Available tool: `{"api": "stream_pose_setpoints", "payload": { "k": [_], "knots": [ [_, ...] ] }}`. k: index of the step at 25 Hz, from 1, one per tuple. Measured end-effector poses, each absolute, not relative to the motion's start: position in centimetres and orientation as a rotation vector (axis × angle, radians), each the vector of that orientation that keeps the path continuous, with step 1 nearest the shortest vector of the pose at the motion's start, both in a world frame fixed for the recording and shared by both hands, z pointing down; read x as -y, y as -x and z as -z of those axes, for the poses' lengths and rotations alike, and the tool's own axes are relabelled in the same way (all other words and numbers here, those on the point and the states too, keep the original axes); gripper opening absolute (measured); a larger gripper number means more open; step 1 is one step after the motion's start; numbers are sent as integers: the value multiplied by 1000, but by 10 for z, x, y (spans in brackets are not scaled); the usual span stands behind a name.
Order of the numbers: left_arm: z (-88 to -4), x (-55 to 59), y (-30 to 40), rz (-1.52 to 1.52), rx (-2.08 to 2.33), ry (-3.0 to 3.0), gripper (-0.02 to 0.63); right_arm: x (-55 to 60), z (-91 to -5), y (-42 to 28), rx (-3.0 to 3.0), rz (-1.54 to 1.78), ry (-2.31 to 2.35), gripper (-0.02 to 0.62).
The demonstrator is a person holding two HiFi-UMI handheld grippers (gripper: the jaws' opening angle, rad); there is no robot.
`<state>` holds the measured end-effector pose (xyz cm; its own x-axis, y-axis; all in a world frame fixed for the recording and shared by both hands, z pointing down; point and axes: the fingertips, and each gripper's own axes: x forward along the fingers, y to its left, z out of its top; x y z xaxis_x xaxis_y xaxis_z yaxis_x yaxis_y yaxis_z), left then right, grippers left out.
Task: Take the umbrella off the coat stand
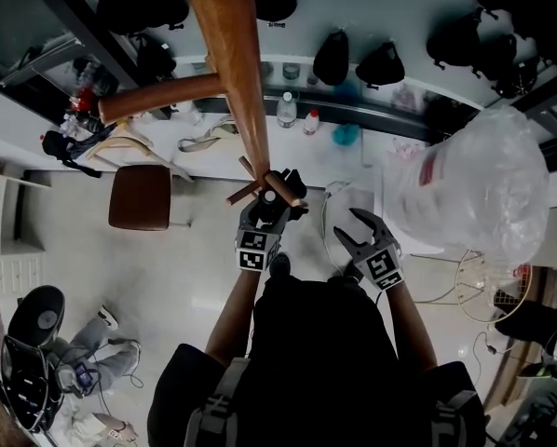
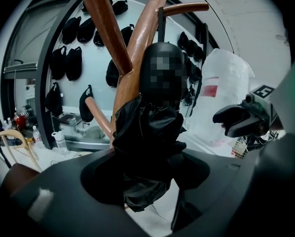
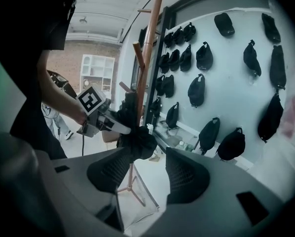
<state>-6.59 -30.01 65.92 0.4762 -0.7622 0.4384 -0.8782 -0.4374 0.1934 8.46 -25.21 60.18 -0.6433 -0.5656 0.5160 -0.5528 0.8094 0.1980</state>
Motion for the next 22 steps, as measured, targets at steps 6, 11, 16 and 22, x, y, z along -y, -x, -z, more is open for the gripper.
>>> {"api": "stream_pose_setpoints", "payload": {
  "k": [6,11,16,22],
  "knots": [
    [-651,299,67,-392,1336,-2366,259,250,-603,-77,2424,31,-839,227],
    [-640,300,62,-380,1283,-2413,256,246,-607,-75,2412,10,-867,224],
    [-627,299,61,-377,1249,-2448,256,241,-606,-73,2409,-8,-918,224],
    [-624,298,61,-397,1239,-2463,255,230,-613,-77,2398,-40,-960,224]
  ]
}}
